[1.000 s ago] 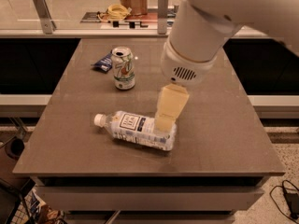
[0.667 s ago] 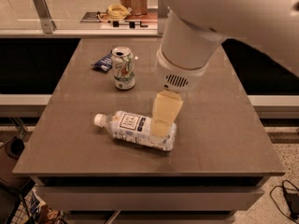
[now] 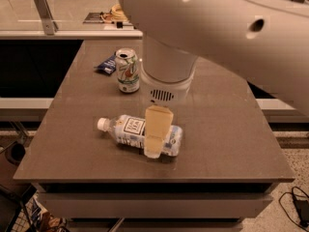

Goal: Place blue plastic bottle upright

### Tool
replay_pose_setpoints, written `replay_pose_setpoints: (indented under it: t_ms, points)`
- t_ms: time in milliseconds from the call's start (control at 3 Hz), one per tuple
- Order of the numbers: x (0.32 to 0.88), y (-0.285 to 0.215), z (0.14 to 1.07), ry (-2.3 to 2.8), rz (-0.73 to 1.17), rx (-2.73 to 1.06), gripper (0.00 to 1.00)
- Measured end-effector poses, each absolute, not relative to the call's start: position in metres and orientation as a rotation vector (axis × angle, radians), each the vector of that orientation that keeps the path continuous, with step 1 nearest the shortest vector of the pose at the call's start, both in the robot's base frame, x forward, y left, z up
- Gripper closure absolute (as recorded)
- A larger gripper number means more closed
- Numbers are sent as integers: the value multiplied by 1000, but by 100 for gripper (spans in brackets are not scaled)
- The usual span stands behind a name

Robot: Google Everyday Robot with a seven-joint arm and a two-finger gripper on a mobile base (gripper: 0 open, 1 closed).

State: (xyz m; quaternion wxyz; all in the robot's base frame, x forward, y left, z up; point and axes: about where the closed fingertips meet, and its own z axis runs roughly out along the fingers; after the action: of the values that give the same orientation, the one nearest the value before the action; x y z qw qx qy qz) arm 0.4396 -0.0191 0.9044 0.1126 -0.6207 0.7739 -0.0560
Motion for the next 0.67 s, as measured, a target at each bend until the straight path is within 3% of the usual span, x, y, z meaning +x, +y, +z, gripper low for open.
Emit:
replay_pose_setpoints:
  t_ms: [667]
  points:
    - [441,1,896,2266,-180,-1881,0]
